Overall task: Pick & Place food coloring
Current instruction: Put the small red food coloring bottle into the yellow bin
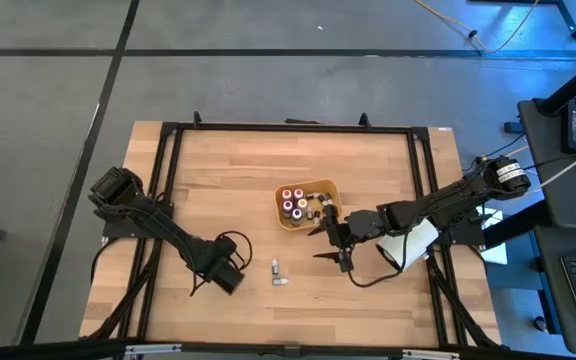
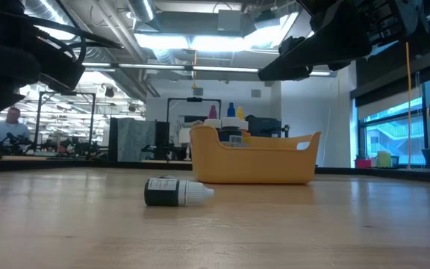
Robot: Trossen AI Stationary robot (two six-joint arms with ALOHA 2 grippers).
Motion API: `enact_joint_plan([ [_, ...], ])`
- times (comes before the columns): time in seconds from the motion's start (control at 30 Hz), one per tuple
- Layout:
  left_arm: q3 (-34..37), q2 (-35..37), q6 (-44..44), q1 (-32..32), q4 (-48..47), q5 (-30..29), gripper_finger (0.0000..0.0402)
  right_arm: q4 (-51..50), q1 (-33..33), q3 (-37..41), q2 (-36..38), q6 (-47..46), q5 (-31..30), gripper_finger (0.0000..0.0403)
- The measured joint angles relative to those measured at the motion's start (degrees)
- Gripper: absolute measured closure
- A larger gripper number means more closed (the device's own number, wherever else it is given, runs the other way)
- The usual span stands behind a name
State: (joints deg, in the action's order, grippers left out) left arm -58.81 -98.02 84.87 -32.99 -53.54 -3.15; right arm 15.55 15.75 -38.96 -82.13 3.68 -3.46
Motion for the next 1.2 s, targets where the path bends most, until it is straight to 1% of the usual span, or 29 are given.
enact_joint_plan([
  [0.1,-0.02,0.01,-0.1,-0.01,-0.02,1.43,0.0313,0.0,0.0,-0.01,0.0,0.01,0.02,0.0114],
  [0.2,-0.07,0.04,-0.13,-0.02,-0.02,1.09,0.0326,0.0,0.0,0.0,0.0,0.02,0.02,0.0114],
  [0.4,-0.14,0.04,-1.19,-0.02,-0.05,0.79,0.0331,0.02,0.0,-0.01,0.0,0.03,0.01,0.0114],
  [0.53,-2.42,0.03,-4.42,0.43,-0.17,-2.3,0.0332,0.99,-0.09,-0.02,0.0,1.5,0.0,0.0114],
  [0.6,-4.01,0.04,-7.36,0.85,-0.21,-5.2,0.0331,2.72,-0.31,-0.02,0.0,2.54,0.02,0.0114],
  [0.67,-5.83,0.02,-11.14,1.29,-0.04,-9.4,0.0331,4.77,-0.39,-0.02,0.0,2.96,0.0,0.0114],
  [0.77,-7.68,0.03,-16.79,2.33,2.15,-19.06,0.0331,8.39,-0.47,-0.06,0.02,3.46,0.43,0.0114],
  [0.87,-8.33,0.04,-24.83,3.45,9.32,-30.06,0.0331,10.11,-0.46,-0.07,0.02,5.13,1.87,0.0114],
  [0.93,-8.33,0.02,-32.02,4.08,15.61,-36.92,0.0329,11.09,-0.46,-0.07,0.01,5.92,2.01,0.0114],
  [1.0,-8.33,0.02,-40.31,4.72,22.67,-42.01,0.0329,12.39,-0.46,-0.08,-0.38,5.78,2.03,0.0114],
  [1.07,-8.33,0.03,-48.64,5.42,29.83,-44.57,0.0328,12.65,-0.46,-0.07,-0.39,5.74,2.01,0.0114],
  [1.13,-8.33,0.04,-56.5,6.03,36.66,-44.98,0.0328,12.87,-0.46,-0.07,-0.39,5.75,1.92,0.0114],
  [1.2,-8.33,0.04,-62.63,6.64,42.78,-44.33,0.0328,13.03,-0.46,-0.07,-0.42,5.6,0.6,0.0114],
])
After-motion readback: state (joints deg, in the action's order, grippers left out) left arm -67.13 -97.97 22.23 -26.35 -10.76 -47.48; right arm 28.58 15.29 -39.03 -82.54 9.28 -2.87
